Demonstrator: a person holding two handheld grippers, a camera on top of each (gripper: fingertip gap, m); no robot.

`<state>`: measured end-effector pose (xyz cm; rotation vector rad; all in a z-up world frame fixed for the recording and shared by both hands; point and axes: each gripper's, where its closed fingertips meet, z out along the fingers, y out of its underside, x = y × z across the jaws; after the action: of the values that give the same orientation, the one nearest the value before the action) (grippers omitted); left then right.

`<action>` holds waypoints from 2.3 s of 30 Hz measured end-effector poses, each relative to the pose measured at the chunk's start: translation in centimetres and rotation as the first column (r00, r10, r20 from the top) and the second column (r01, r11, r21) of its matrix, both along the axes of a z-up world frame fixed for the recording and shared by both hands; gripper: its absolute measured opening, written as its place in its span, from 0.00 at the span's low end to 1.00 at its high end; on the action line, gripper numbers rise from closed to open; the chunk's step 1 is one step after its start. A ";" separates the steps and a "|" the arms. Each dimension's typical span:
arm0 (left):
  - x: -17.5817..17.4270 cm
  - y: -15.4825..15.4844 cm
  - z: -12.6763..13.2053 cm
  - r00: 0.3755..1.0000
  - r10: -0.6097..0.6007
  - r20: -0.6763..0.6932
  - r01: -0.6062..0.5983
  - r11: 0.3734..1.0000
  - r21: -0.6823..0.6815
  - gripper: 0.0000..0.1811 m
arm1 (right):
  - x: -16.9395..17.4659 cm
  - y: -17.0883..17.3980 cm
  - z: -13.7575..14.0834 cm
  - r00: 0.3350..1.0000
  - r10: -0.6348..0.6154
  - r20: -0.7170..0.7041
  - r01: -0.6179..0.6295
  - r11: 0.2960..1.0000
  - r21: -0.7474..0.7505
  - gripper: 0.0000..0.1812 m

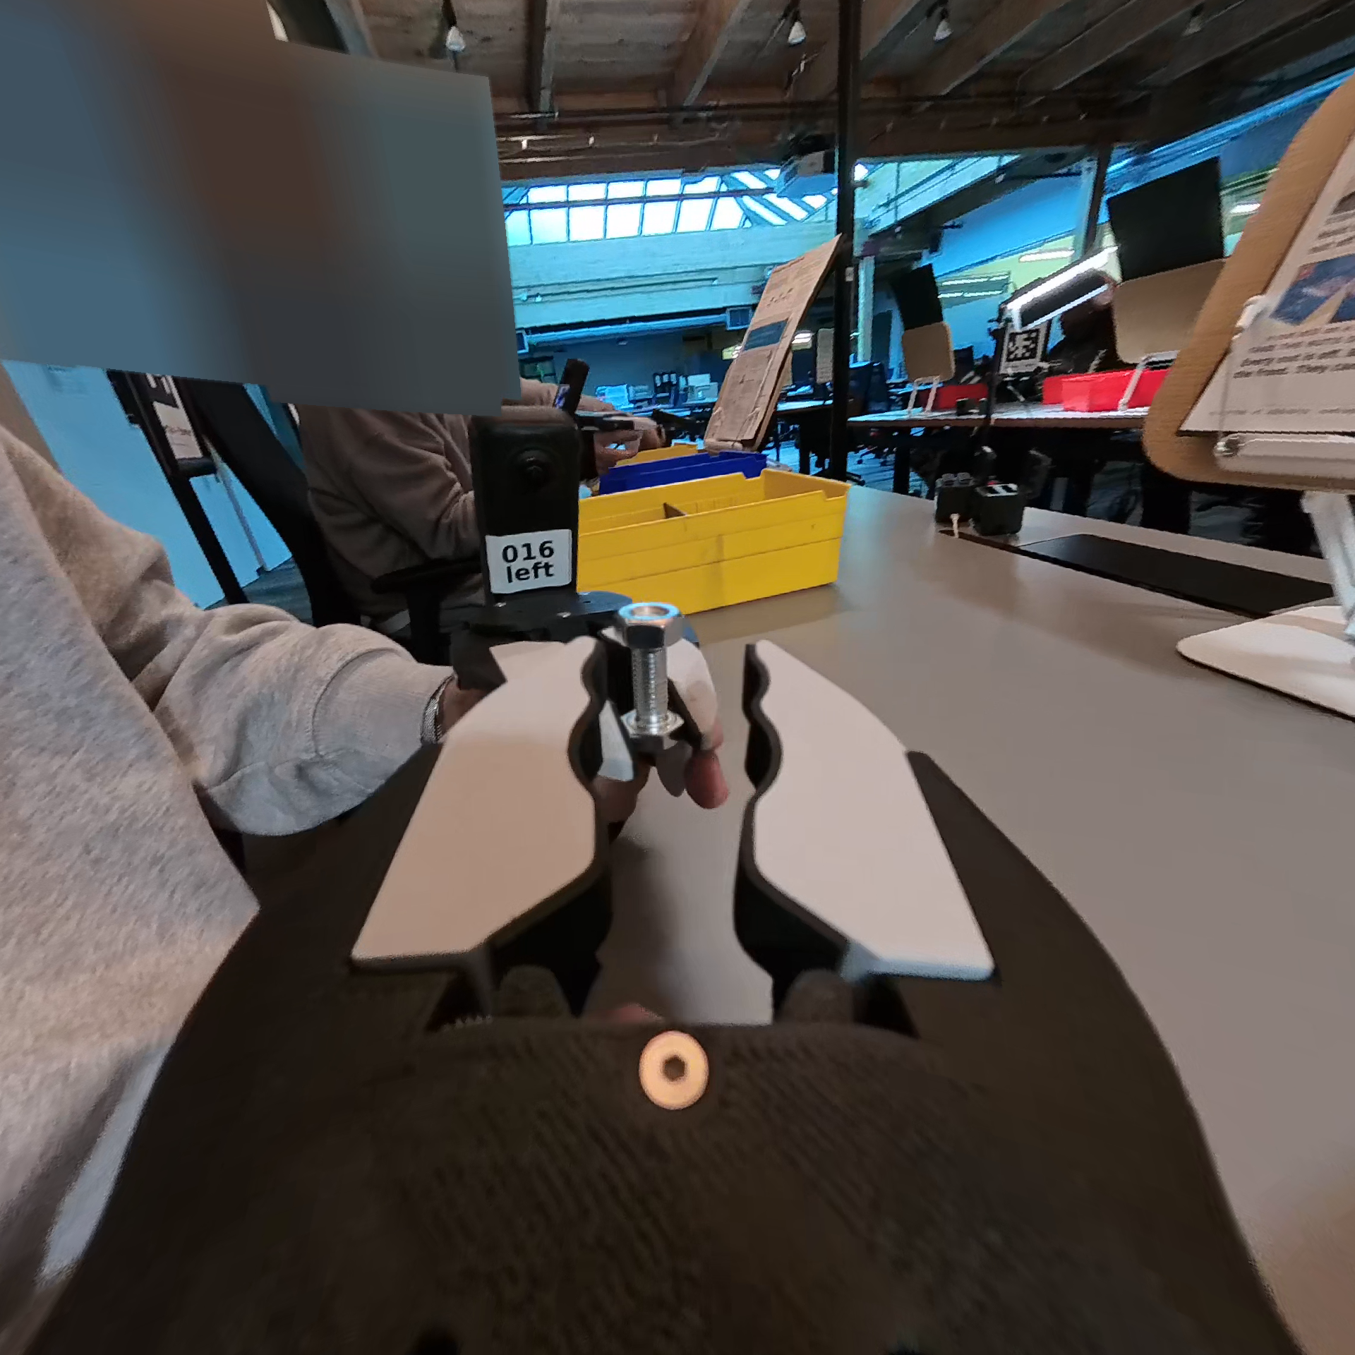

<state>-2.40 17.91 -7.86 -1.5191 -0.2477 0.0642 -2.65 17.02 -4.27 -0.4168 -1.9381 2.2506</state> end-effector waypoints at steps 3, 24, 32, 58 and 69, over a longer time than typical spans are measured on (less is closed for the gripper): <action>-0.7 -0.1 -0.3 0.999 0.041 0.005 -0.041 0.999 -0.018 0.10 | -0.1 0.2 0.4 1.000 -0.023 -0.017 0.023 1.000 -0.014 0.22; -1.3 -0.3 -0.5 0.997 0.078 0.015 -0.078 0.996 -0.041 0.10 | 0.5 -0.4 0.9 0.998 -0.052 -0.043 0.051 0.998 -0.020 0.19; -1.2 -0.3 -0.6 0.997 0.071 0.013 -0.071 0.996 -0.046 0.11 | 0.4 -1.7 -0.3 0.992 -0.075 -0.103 0.081 0.995 0.058 0.34; -1.6 -0.2 -1.3 0.995 0.101 0.014 -0.099 0.989 -0.108 0.11 | -0.2 -1.3 -0.8 0.992 -0.084 -0.090 0.090 0.994 0.068 0.31; -2.1 -0.4 -1.4 0.992 0.127 0.023 -0.124 0.986 -0.115 0.10 | -0.2 -0.9 -0.1 0.993 -0.097 -0.065 0.099 0.995 0.026 0.21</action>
<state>-4.48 17.48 -9.26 -1.6167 -0.3695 0.1577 -2.83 16.13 -4.40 -0.4222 -1.8739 2.1460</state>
